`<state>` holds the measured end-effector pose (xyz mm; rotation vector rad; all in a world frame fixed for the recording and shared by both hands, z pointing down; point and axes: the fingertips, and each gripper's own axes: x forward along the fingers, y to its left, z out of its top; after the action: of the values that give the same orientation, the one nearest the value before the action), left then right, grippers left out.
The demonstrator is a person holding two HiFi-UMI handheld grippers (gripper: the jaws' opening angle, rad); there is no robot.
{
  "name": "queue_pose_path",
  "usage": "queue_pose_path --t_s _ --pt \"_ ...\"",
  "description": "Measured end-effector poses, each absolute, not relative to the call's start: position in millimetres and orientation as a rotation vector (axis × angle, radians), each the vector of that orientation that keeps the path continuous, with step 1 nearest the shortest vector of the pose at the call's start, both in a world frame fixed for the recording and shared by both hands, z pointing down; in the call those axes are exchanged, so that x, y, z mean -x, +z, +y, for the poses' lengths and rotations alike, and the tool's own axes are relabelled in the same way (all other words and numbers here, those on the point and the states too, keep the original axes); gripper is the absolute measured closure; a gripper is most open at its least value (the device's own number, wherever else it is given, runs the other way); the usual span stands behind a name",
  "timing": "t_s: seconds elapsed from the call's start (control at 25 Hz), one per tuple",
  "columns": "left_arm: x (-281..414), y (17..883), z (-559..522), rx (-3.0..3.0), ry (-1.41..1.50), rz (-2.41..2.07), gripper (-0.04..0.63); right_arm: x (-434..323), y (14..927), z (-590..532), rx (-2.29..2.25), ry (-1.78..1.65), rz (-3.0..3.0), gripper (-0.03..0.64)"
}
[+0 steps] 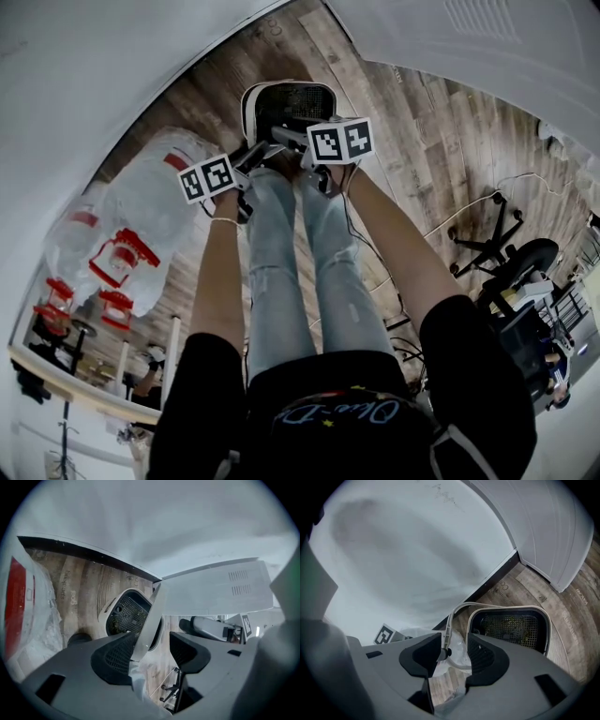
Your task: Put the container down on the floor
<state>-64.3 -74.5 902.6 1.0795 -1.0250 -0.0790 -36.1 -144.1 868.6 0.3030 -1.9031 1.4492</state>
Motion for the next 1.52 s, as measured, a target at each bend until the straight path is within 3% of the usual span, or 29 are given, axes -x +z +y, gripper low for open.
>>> queue_pose_path --t_s 0.48,0.64,0.76,0.92,1.52 --pt "91 881 -65 -1.033 -0.157 -1.086 0.374 31 848 -151 -0.353 1.474 -1.899 0.457" --pt "95 839 -94 -1.177 -0.323 -1.105 0.439 30 822 -158 -0.387 1.553 -1.917 0.466" --pt "96 807 -111 -1.259 -0.437 -1.101 0.496 25 799 -169 -0.445 1.541 -1.957 0.555" --pt "89 760 -129 -1.463 -0.484 -1.053 0.582 17 768 -188 -0.568 1.493 -2.011 0.607" --pt "81 562 -171 -1.99 -0.329 -1.181 0.589 13 585 -214 -0.643 1.389 -2.321 0.617"
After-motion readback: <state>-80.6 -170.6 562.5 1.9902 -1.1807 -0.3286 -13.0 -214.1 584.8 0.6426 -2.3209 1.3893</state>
